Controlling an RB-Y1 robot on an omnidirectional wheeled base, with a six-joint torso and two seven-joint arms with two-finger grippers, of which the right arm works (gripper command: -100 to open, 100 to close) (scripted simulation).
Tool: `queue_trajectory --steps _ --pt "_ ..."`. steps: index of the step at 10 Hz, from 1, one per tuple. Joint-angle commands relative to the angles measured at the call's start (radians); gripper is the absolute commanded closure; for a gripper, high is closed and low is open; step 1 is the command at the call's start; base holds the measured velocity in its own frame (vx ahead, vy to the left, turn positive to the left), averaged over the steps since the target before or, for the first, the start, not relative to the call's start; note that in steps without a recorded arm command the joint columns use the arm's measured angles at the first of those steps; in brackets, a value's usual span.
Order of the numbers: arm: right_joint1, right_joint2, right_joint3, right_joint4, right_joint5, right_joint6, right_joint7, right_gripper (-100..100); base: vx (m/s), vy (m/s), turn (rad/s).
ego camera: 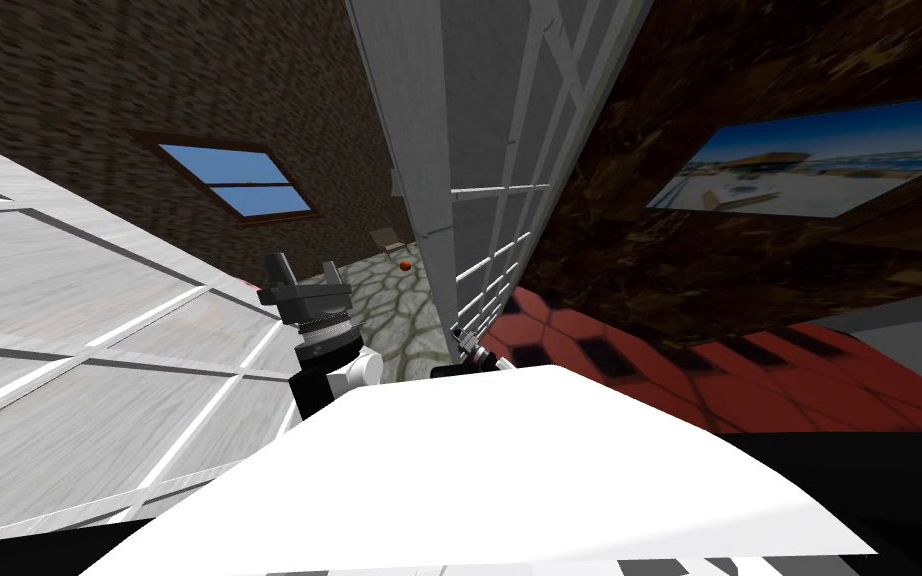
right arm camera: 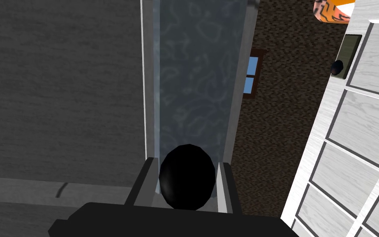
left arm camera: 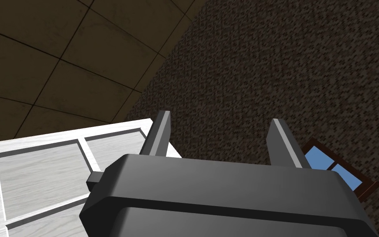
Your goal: Push the door open
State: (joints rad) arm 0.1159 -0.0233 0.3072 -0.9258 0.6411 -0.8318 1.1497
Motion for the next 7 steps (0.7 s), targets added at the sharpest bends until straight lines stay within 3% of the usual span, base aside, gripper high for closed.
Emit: queue_trajectory --steps 1,7 --pt "-0.001 0.000 -0.002 -0.002 -0.002 -0.002 0.000 100 -0.010 -0.008 -0.006" --pt "-0.003 -0.012 0.004 0.006 -0.057 -0.005 -0.104 100 0.014 0.013 0.026"
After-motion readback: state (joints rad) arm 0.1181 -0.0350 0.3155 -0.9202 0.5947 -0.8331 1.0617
